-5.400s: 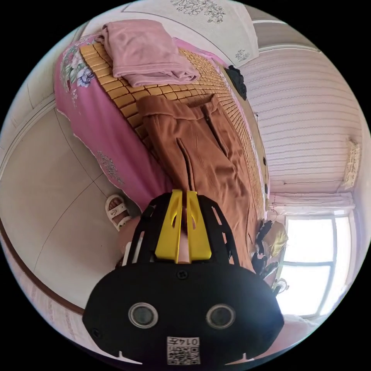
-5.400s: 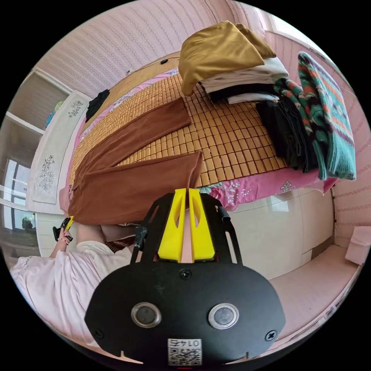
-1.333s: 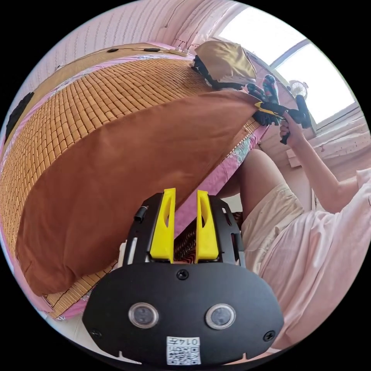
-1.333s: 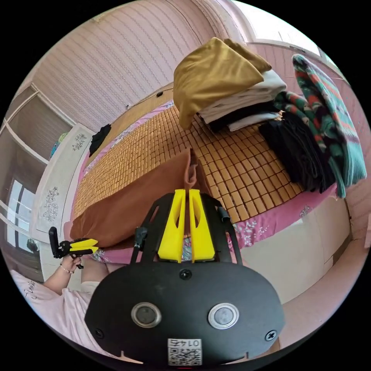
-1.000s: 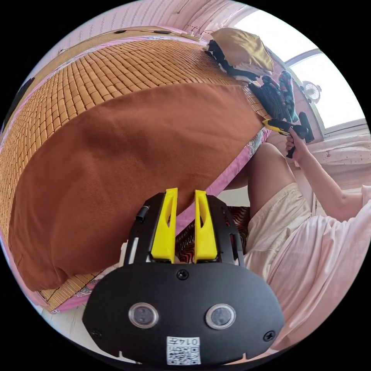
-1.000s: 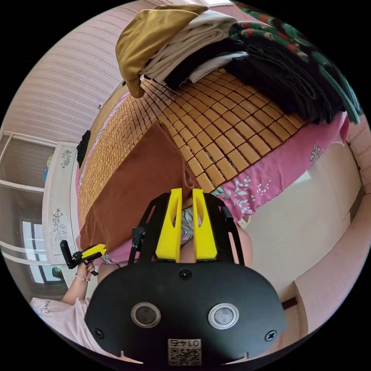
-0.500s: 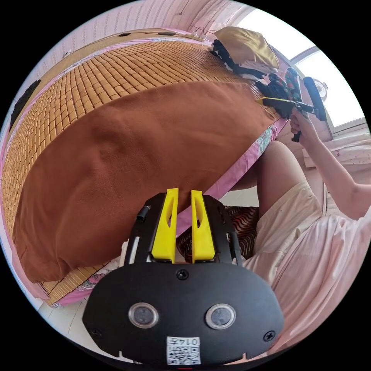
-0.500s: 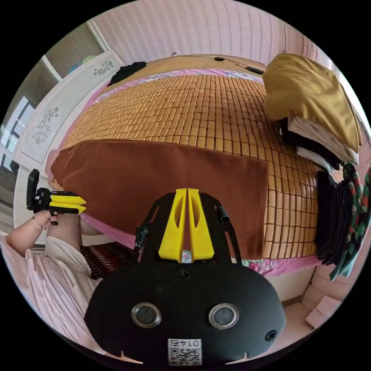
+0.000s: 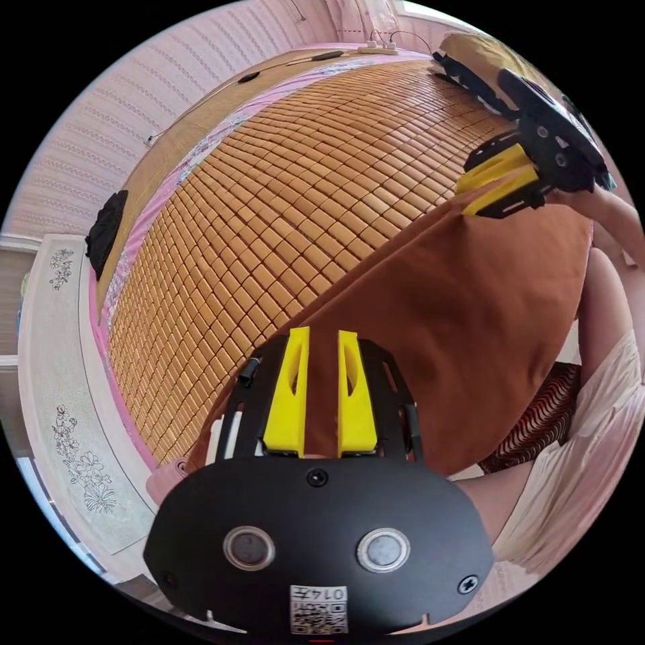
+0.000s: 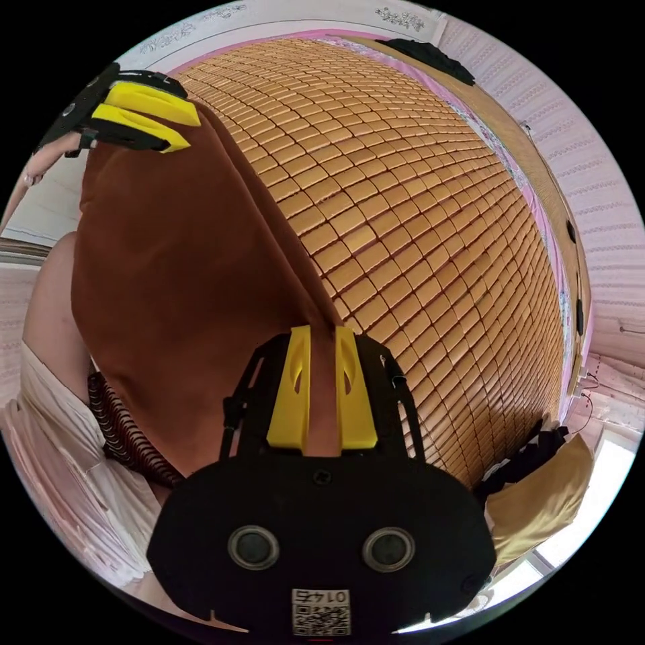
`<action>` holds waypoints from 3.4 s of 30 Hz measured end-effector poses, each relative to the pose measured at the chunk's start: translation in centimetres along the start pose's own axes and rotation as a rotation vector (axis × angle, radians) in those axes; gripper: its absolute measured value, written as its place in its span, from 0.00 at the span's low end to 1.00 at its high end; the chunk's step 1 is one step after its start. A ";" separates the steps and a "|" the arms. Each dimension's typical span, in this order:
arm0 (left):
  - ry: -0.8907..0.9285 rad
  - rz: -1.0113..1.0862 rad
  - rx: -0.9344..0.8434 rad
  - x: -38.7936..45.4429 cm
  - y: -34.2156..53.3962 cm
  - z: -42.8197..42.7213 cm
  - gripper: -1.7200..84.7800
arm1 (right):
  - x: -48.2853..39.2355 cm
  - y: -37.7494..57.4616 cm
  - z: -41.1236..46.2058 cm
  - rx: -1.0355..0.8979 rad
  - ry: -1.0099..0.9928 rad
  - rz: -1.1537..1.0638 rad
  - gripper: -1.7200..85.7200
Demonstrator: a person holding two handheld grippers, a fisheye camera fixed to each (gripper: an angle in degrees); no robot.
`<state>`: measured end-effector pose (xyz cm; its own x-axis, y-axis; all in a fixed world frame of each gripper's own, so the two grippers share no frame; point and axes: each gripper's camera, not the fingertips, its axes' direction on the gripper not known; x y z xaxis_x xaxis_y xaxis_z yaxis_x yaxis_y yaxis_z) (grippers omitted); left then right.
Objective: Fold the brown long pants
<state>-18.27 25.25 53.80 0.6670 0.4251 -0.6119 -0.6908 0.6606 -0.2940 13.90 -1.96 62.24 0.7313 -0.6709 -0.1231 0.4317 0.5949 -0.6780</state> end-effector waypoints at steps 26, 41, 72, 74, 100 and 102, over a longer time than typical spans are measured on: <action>0.176 -0.488 0.276 -10.4 19.7 -4.9 0.03 | -3.0 -5.0 -1.2 0.205 -0.056 0.284 0.02; 0.656 -1.534 0.556 -24.8 53.6 1.7 0.14 | -21.1 -9.8 0.0 0.076 -0.139 -0.056 0.01; 0.390 -0.251 0.168 5.3 25.4 -5.1 0.01 | -16.1 -28.1 1.0 -0.094 -0.040 -0.038 0.01; 0.378 -0.265 0.261 6.3 26.1 -4.9 0.01 | -15.2 -28.4 1.0 -0.127 -0.088 -0.063 0.01; 0.308 -0.077 0.119 12.4 22.4 -4.1 0.01 | -5.4 -13.7 -0.8 0.269 -0.243 0.204 0.01; 0.335 -0.120 0.141 11.9 22.7 -4.0 0.01 | -4.6 -6.8 -1.9 0.432 -0.342 0.310 0.01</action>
<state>-27.12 42.83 36.89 0.5962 0.1289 -0.7924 -0.5527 0.7818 -0.2886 6.58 -3.72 66.00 0.9532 -0.3016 0.0202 0.2947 0.9121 -0.2851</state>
